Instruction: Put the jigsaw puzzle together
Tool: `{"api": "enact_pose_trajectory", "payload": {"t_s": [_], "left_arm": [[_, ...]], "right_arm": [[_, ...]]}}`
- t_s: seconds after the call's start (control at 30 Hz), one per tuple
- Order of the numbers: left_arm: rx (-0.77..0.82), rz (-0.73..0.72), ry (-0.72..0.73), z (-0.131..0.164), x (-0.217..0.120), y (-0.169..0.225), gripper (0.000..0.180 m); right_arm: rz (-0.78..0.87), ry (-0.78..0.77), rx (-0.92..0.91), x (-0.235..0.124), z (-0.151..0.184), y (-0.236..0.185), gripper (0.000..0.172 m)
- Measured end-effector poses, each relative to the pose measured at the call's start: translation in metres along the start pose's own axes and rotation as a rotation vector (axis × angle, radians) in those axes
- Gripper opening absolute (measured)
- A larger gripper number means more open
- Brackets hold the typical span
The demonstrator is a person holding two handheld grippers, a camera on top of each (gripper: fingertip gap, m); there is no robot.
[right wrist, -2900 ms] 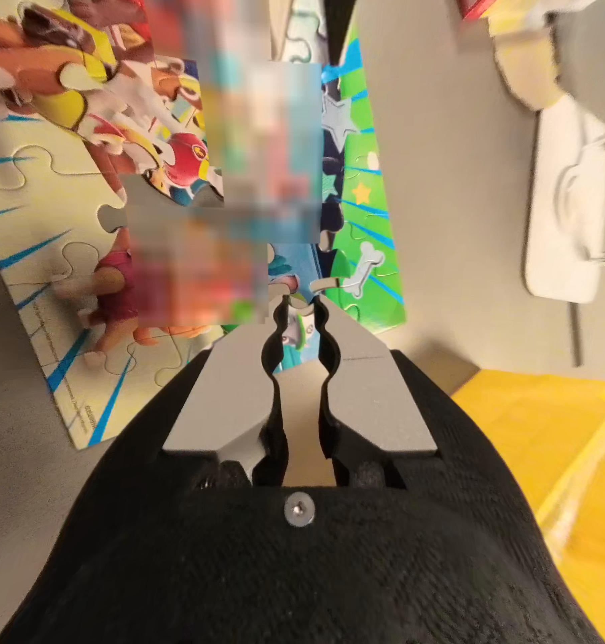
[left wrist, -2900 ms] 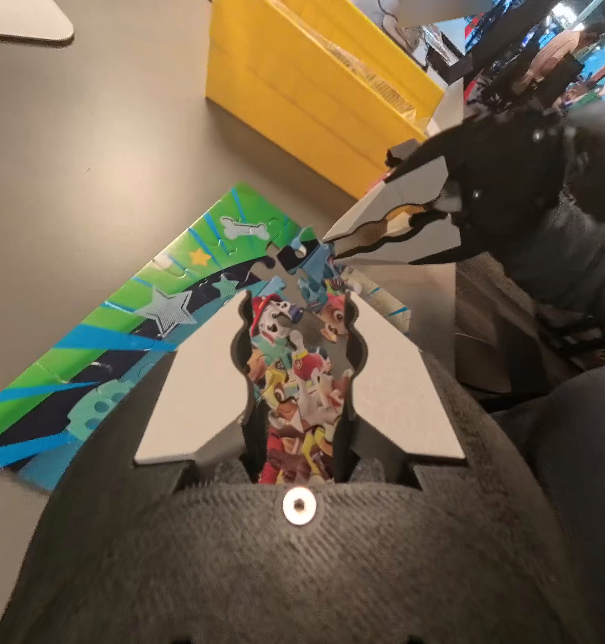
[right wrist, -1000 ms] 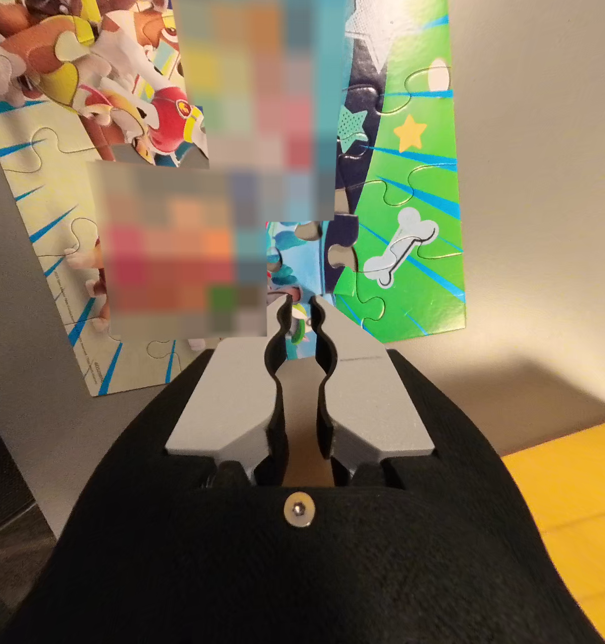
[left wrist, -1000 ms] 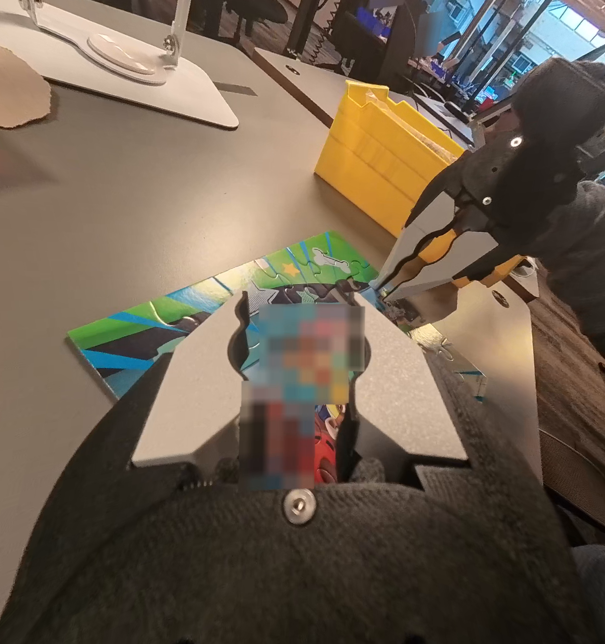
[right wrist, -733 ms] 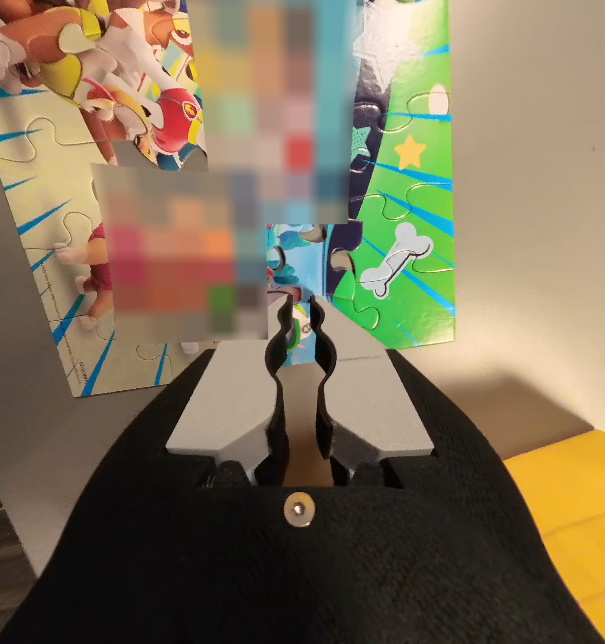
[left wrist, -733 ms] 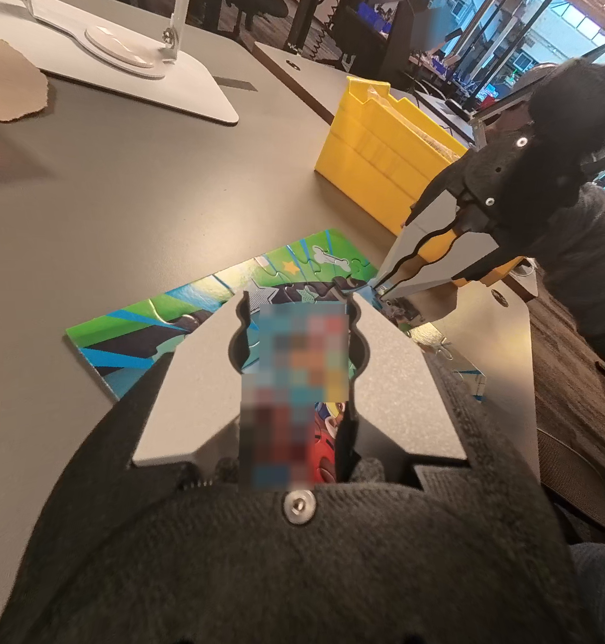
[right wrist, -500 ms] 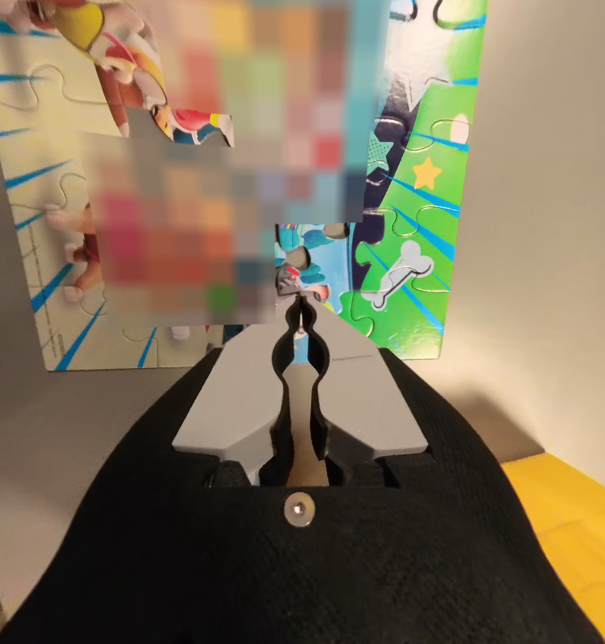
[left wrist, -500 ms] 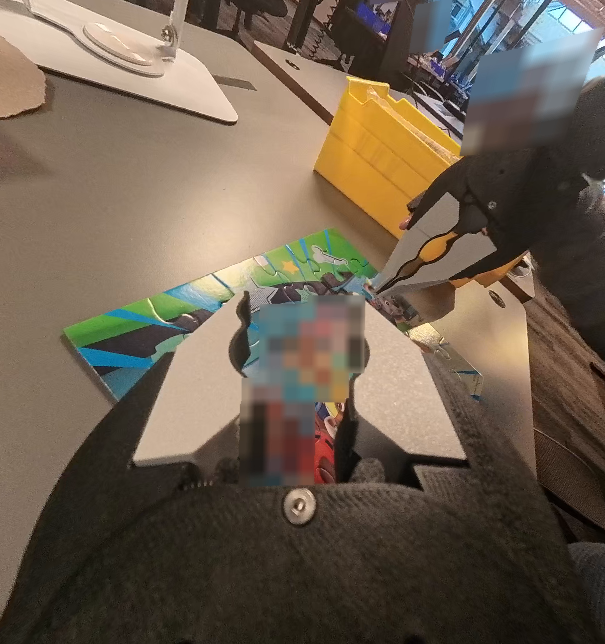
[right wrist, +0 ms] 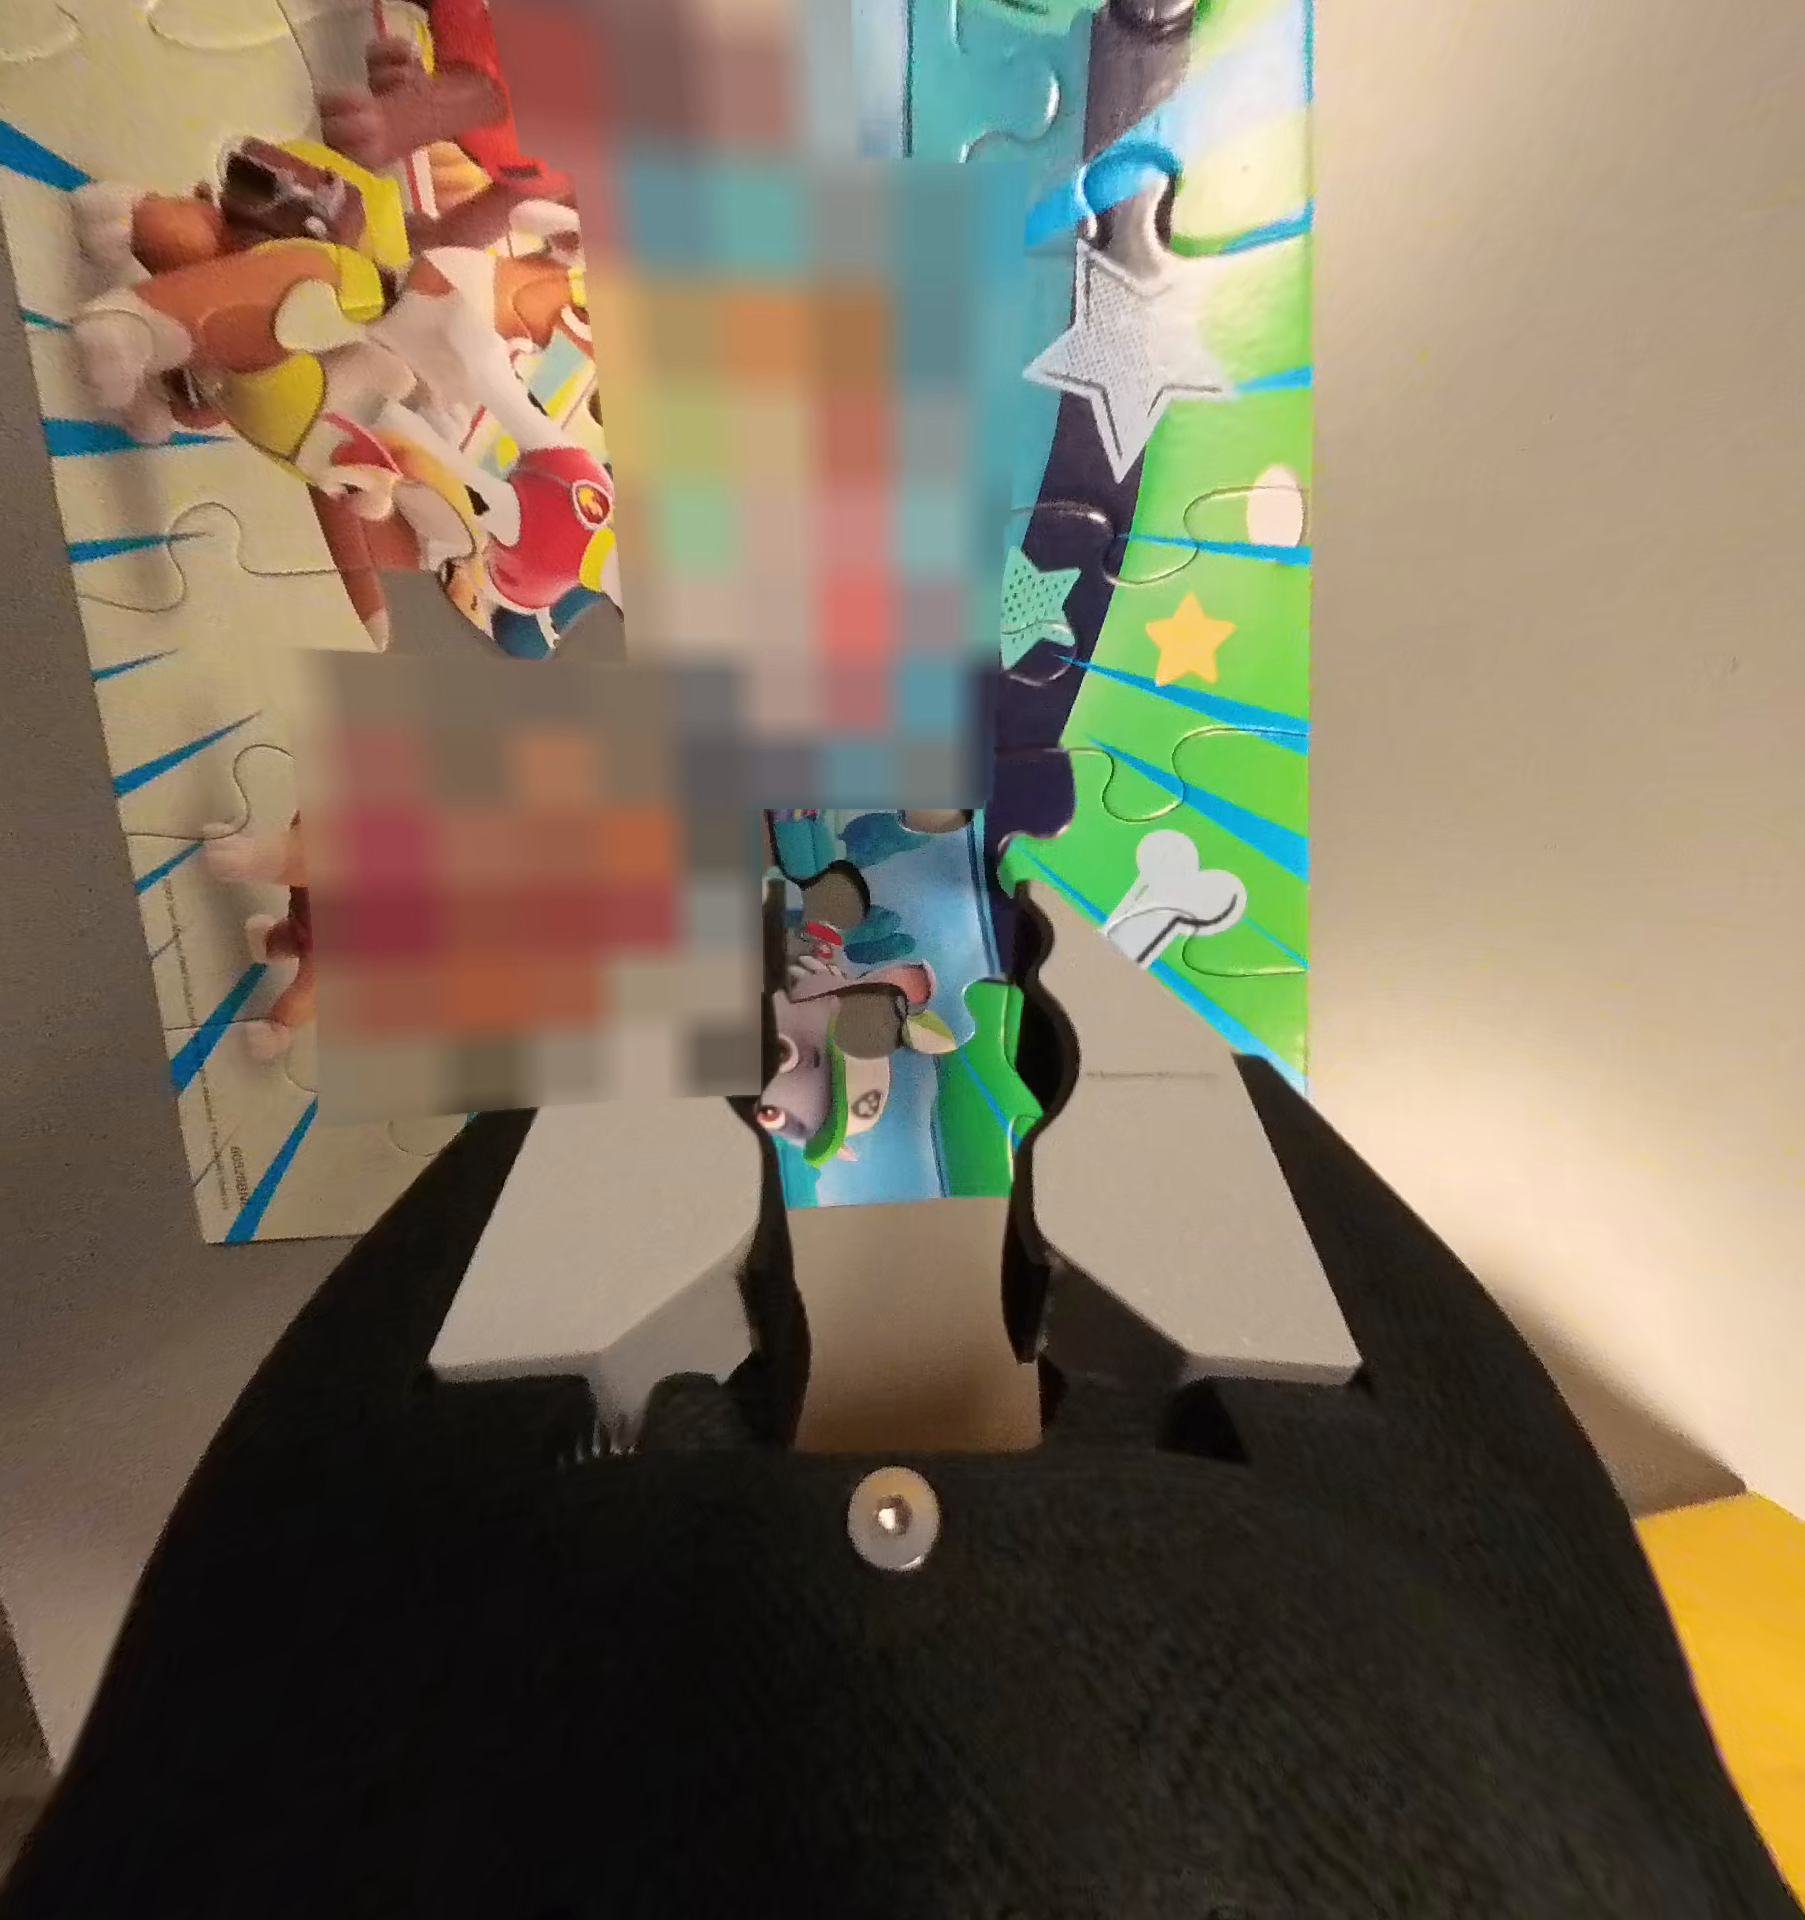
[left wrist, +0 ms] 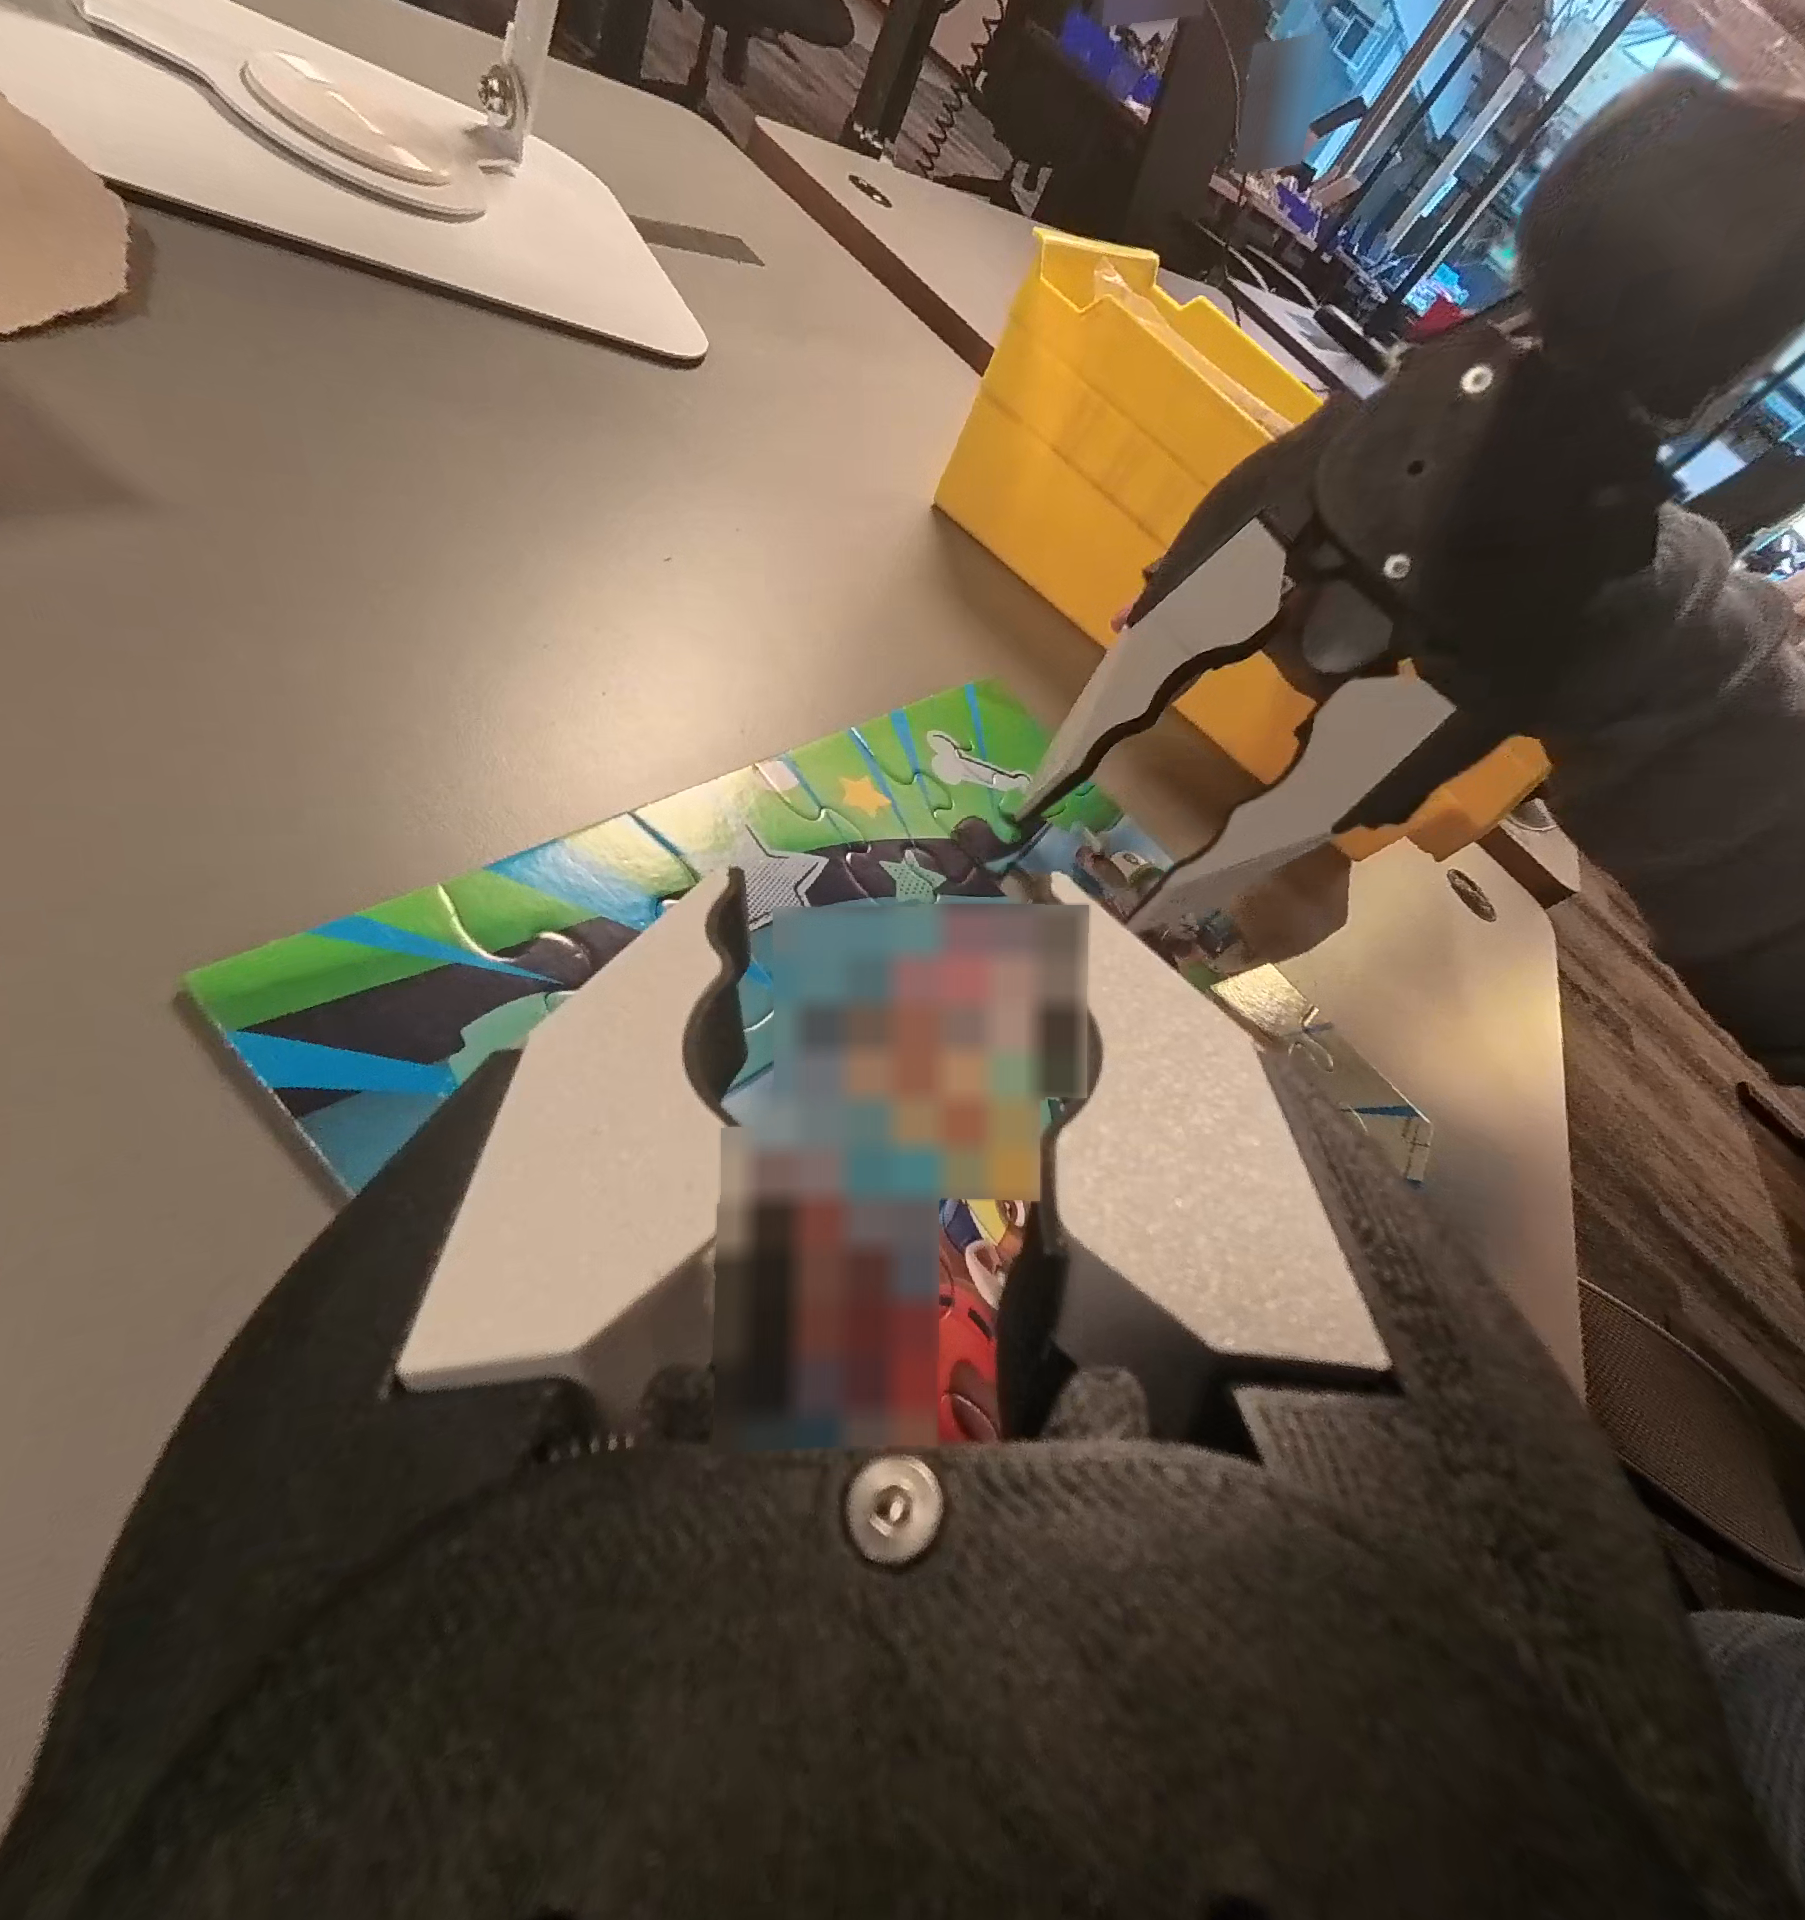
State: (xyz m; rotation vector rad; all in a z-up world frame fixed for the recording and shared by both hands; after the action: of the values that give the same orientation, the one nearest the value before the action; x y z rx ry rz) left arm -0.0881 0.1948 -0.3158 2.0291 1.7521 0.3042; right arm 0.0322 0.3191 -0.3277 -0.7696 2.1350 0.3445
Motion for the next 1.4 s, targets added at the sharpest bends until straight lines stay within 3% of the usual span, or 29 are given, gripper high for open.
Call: {"api": "enact_pose_trajectory", "payload": {"t_s": [0.5,0.97,1.13,1.23,1.4], "left_arm": [[-0.008,0.001,-0.002,0.000,0.000,-0.001,0.053],[-0.008,0.000,-0.001,0.000,0.000,-0.001,0.053],[0.005,0.013,0.025,-0.002,-0.001,0.001,0.054],[0.041,0.021,0.081,-0.007,-0.004,0.004,0.054],[0.041,0.012,0.077,-0.007,-0.004,0.003,0.054]], "right_arm": [[0.010,-0.078,0.012,0.001,0.000,-0.008,0.027],[0.060,-0.052,0.067,0.003,-0.002,-0.012,0.014],[0.037,0.052,0.086,0.008,-0.018,-0.026,0.022],[0.007,0.180,0.064,0.019,-0.040,-0.049,0.032],[0.086,0.223,0.127,0.031,-0.052,-0.065,0.055]]}}
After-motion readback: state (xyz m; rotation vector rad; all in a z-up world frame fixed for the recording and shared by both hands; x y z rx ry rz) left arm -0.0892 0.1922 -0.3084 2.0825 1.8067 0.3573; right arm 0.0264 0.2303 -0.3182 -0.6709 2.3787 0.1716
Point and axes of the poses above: each gripper's, where its closed fingertips meet, x out along the fingers, z out of its underside, y = z × x across the jaws, the point moved 6 cm from there along -x, back along the fingers, and after that the axes turned 13 degrees about y, right-handed, at the moved point
